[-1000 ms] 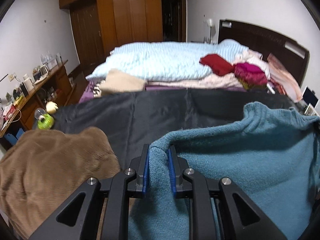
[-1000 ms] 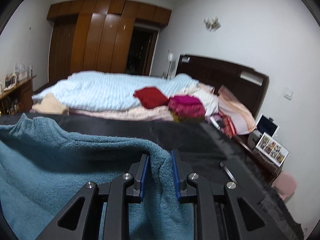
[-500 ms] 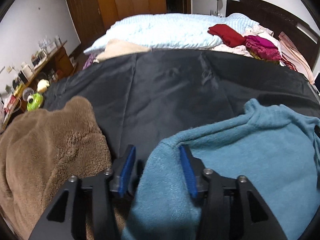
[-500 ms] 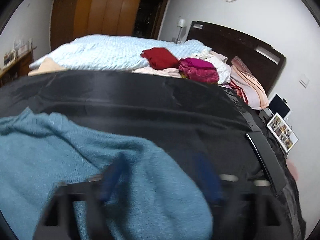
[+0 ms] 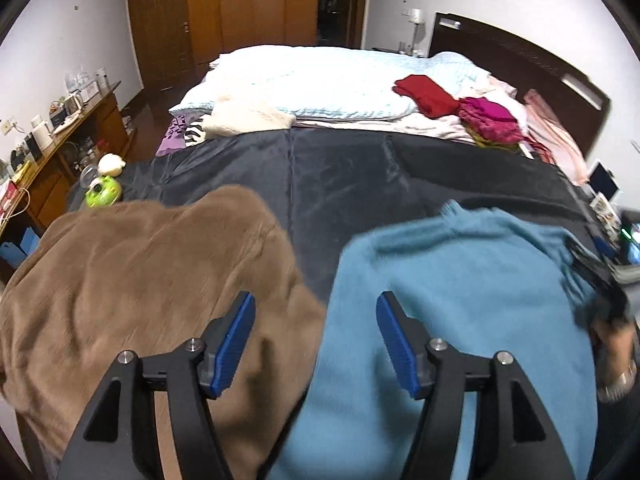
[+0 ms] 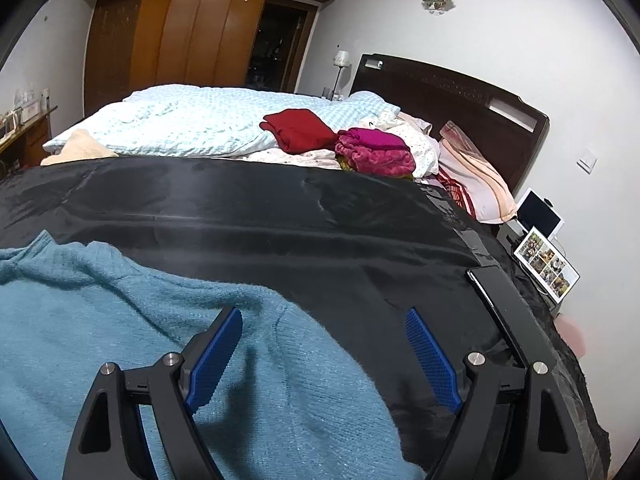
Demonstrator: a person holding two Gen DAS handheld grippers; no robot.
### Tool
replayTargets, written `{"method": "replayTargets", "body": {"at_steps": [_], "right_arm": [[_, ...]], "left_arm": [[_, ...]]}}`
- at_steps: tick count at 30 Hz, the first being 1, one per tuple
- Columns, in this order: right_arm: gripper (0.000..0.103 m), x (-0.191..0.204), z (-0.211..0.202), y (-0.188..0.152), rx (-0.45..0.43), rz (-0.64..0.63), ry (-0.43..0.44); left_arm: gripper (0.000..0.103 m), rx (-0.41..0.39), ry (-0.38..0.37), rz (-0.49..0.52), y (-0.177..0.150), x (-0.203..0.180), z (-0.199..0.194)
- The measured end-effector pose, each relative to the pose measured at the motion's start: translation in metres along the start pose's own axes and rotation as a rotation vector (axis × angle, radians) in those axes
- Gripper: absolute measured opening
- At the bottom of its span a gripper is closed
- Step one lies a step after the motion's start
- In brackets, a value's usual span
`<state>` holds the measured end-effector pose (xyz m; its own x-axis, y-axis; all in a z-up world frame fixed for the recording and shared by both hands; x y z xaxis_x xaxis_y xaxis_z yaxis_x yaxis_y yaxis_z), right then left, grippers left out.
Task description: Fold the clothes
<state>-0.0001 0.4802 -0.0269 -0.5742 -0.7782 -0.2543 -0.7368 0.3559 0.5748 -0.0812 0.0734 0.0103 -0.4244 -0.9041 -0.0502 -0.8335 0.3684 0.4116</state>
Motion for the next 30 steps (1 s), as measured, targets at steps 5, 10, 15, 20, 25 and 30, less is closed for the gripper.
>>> {"method": "replayTargets", "body": {"at_steps": [5,10,15,20,25,30], "right_arm": [[0.086,-0.004,0.003,0.001,0.020,0.029,0.006],[0.086,-0.002,0.000,0.001,0.012,0.030,0.001],[0.086,-0.003,0.001,0.001,0.010,0.034,0.003],[0.086,-0.006,0.002,0.000,0.017,0.050,0.014],[0.086,-0.006,0.003,0.000,0.022,0.050,0.024],[0.086,-0.006,0.005,0.000,0.025,0.050,0.035]], "left_arm": [[0.072,0.001,-0.005,0.077,-0.061,0.000,-0.032],[0.075,0.024,-0.012,0.176,-0.110,-0.024,-0.035],[0.075,0.069,-0.006,0.241,-0.134,-0.047,-0.020],[0.075,0.099,-0.002,0.225,-0.138,-0.053,-0.011],[0.075,0.091,0.047,0.211,-0.137,-0.055,-0.006],[0.075,0.059,0.143,0.178,-0.130,-0.045,0.000]]}}
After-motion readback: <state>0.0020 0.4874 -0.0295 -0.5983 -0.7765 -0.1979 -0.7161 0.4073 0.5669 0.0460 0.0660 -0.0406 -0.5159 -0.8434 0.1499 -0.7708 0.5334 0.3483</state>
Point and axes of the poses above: each gripper's, at about its wrist camera, not at the fingertips, and z roughly the way its jaws point, x to its left, y to its top, the point moved 3 cm from there along z, roughly the way its jaws point, and after that the axes turned 13 degrees about x, right-handed, at the moved point
